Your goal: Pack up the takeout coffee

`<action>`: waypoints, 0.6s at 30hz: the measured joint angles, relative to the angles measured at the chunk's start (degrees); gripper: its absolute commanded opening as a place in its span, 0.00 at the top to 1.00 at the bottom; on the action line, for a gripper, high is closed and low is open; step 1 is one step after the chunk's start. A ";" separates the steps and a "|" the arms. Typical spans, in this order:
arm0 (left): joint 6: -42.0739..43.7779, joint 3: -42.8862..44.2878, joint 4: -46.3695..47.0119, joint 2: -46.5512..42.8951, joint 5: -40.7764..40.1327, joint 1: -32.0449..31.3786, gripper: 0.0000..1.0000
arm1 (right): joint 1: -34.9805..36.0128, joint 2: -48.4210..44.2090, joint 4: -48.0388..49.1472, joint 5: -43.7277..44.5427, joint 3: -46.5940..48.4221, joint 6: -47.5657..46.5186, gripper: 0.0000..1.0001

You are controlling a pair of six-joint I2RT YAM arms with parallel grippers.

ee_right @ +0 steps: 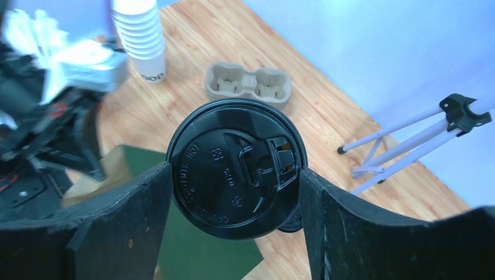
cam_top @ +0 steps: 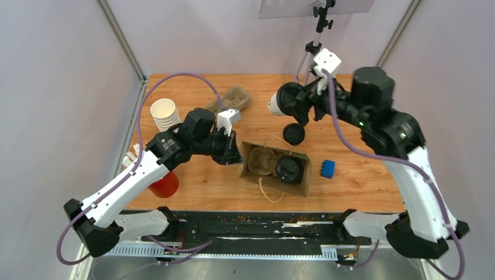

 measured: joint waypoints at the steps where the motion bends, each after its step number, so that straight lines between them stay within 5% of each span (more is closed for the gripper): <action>1: -0.17 0.87 -0.46 0.61 -0.31 0.00 0.94 | 0.00 -2.05 -0.61 -0.87 0.15 0.37 0.28; 10: -2.14 3.69 -1.68 2.43 -1.49 0.17 0.93 | 0.02 -18.12 -0.63 -14.32 -7.65 8.13 0.28; 18: -4.13 2.86 -0.39 1.95 -1.31 0.22 0.93 | 0.17 -23.54 1.07 -21.99 -16.94 11.06 0.28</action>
